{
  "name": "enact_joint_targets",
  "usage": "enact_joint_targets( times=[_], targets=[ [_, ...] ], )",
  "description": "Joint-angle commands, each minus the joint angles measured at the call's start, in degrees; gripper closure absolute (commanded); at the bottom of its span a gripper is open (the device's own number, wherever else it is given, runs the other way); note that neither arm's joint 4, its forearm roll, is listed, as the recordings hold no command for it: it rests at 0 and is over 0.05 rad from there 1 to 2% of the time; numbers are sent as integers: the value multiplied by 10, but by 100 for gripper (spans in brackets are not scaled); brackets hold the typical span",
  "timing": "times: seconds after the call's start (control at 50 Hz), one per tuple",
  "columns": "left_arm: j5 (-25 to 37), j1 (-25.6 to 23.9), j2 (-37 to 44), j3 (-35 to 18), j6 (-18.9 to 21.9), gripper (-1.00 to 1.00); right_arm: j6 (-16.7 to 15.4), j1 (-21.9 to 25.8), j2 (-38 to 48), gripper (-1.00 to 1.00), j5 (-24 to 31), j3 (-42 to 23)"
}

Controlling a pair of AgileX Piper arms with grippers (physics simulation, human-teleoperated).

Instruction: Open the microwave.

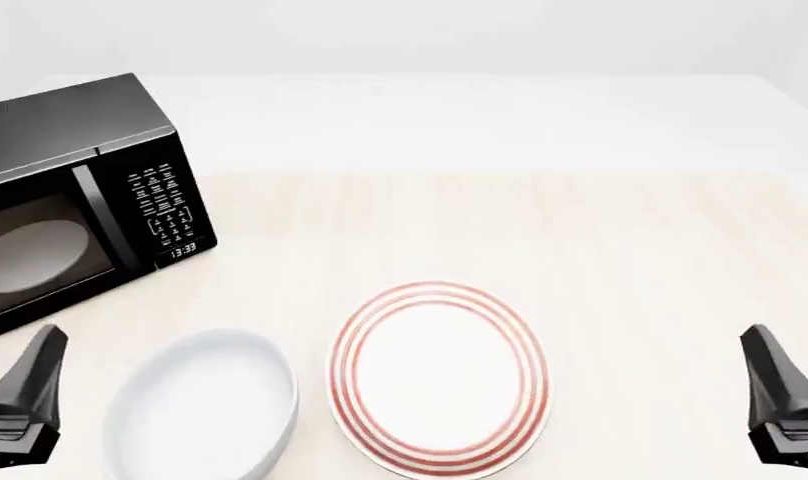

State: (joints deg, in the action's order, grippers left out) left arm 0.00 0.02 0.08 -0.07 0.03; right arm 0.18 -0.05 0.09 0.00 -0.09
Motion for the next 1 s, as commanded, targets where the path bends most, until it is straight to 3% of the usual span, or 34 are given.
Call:
enact_joint_targets(
  times=[0.02,0.38,0.52,0.78,1.0],
  targets=[
    [-1,0,2,-1,-1,-100,4,-1,1,-100,0,-2],
    [10,20,0,-7,-6,-100,4,-1,1,-100,1,-2],
    [57,29,4,-40,-14,-100,4,-1,0,-100,1,-2],
    [50,25,89,-99,-2,-100,4,-1,0,-100,1,-1],
    [-7,34,170,-124,5,-100,4,-1,1,-100,0,-1]
  ],
)
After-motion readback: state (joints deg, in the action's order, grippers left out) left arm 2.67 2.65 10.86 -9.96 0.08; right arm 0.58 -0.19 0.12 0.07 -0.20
